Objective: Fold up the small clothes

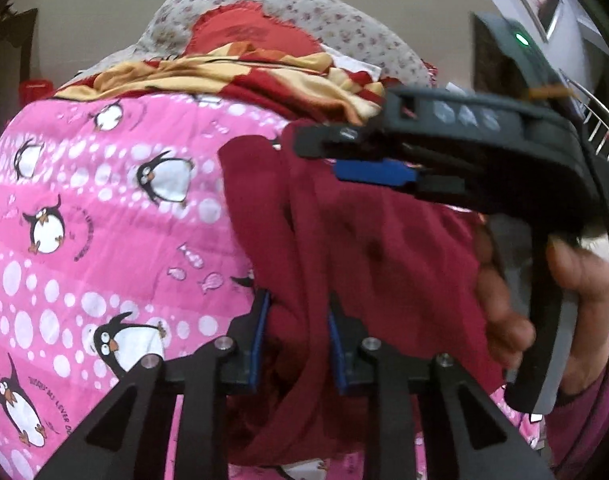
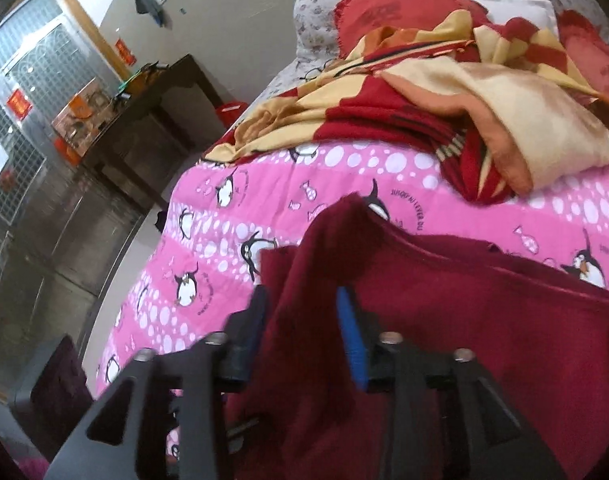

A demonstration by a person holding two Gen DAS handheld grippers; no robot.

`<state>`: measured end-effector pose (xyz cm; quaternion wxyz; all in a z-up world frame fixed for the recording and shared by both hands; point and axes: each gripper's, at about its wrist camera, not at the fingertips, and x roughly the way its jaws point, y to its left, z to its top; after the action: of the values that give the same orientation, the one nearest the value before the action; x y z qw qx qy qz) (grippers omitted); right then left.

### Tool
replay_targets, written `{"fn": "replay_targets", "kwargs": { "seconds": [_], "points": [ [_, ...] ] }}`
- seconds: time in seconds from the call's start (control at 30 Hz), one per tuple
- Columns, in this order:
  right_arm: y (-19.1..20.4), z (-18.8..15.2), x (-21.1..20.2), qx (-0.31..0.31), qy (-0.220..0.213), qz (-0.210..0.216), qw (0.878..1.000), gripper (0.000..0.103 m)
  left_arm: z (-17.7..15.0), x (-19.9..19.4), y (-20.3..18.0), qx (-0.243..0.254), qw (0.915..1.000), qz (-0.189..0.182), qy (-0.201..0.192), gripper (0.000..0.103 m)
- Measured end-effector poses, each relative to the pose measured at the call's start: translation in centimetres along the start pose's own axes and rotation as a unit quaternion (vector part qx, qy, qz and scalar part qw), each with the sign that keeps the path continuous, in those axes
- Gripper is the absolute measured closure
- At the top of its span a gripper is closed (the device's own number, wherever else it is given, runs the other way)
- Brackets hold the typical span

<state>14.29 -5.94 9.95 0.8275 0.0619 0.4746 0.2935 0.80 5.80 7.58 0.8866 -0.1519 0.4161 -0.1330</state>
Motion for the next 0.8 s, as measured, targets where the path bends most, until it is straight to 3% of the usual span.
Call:
{"fn": "replay_targets", "kwargs": {
  "seconds": [0.07,0.27,0.3,0.4,0.47,0.57,0.67,0.8],
  "points": [
    [0.5,0.3,0.4,-0.006,0.008,-0.007,1.000,0.043,0.0,-0.1,-0.5,0.004,1.0000,0.001,-0.001,0.076],
    [3.4,0.4,4.8,-0.076,0.079,-0.062,0.992,0.042,-0.2,-0.2,-1.7,0.015,0.9999,0.003,-0.001,0.076],
    [3.7,0.3,5.2,-0.089,0.082,-0.076,0.990,0.045,-0.2,-0.3,-1.8,0.019,0.9998,0.008,-0.001,0.076],
    [3.0,-0.1,4.3,-0.085,0.054,-0.089,0.991,0.077,-0.5,-0.7,-1.4,0.016,0.9998,0.015,0.002,0.074],
    [1.6,-0.2,3.0,-0.058,0.036,-0.061,0.996,0.081,-0.4,-0.6,-0.8,0.008,0.9997,0.020,0.006,0.055],
    [0.0,-0.4,1.6,-0.034,0.024,-0.035,0.999,0.083,-0.9,-1.3,-0.2,0.006,0.9995,0.029,-0.005,0.036],
    [-0.6,-0.6,0.7,-0.029,0.014,-0.024,0.999,0.083,-1.3,-1.6,-0.1,0.012,0.9990,0.038,-0.018,0.024],
    [-0.6,-0.8,0.3,-0.027,0.006,-0.021,0.999,0.083,-1.5,-0.7,-0.2,0.017,0.9988,0.044,-0.011,0.023]
  ]
}}
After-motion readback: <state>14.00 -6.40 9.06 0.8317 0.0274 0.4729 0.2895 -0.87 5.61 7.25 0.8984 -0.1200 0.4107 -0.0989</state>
